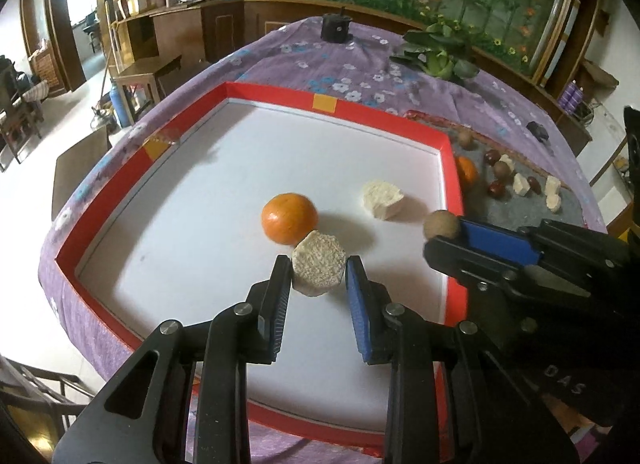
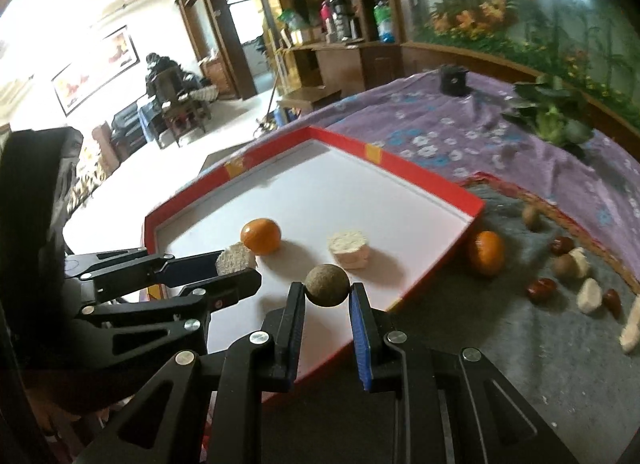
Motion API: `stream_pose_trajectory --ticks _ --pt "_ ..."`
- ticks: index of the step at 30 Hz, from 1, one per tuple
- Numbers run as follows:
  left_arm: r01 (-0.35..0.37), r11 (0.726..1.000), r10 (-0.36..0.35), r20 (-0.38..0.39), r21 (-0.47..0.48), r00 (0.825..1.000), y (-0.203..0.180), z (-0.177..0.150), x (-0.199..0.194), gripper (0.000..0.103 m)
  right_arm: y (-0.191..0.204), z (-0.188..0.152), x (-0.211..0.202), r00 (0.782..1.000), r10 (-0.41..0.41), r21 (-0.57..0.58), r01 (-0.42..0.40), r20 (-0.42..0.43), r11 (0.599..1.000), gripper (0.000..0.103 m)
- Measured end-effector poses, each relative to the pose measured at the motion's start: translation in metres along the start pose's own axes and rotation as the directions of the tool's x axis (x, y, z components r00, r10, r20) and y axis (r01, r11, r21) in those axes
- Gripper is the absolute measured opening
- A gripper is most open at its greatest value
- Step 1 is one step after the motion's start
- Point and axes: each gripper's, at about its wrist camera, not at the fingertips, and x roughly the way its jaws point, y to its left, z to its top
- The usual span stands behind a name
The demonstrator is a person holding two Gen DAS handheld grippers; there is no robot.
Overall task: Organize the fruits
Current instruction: 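Carry the white cube with the left gripper while the right gripper carries a brown kiwi to the tray, then open both grippers to release the white cube and kiwi into the tray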
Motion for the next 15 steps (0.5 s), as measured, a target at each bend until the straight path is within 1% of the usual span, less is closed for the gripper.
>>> stream_pose_trajectory --ticks 6,9,12,15 --pt "-0.018 1.0 0.018 -0.018 -0.022 1.0 0.009 0.001 0.007 0.027 0.004 0.006 0.026 0.999 0.013 -0.013 -0.014 -0.05 1.0 0.022" --pt "-0.024 0.999 0.023 -0.022 -0.028 0.999 0.01 0.001 0.01 0.027 0.003 0.006 0.037 0.998 0.007 -0.014 -0.008 -0.068 1.0 0.022" --pt "-0.031 0.999 0.03 -0.029 -0.03 0.999 0.009 0.001 0.013 0.027 0.002 0.007 0.039 0.998 -0.005 -0.014 0.005 -0.06 1.0 0.022" --pt "-0.045 0.999 0.044 -0.032 -0.029 0.999 0.01 0.001 0.014 0.033 0.003 0.007 0.039 0.998 -0.011 -0.011 0.01 -0.066 1.0 0.022"
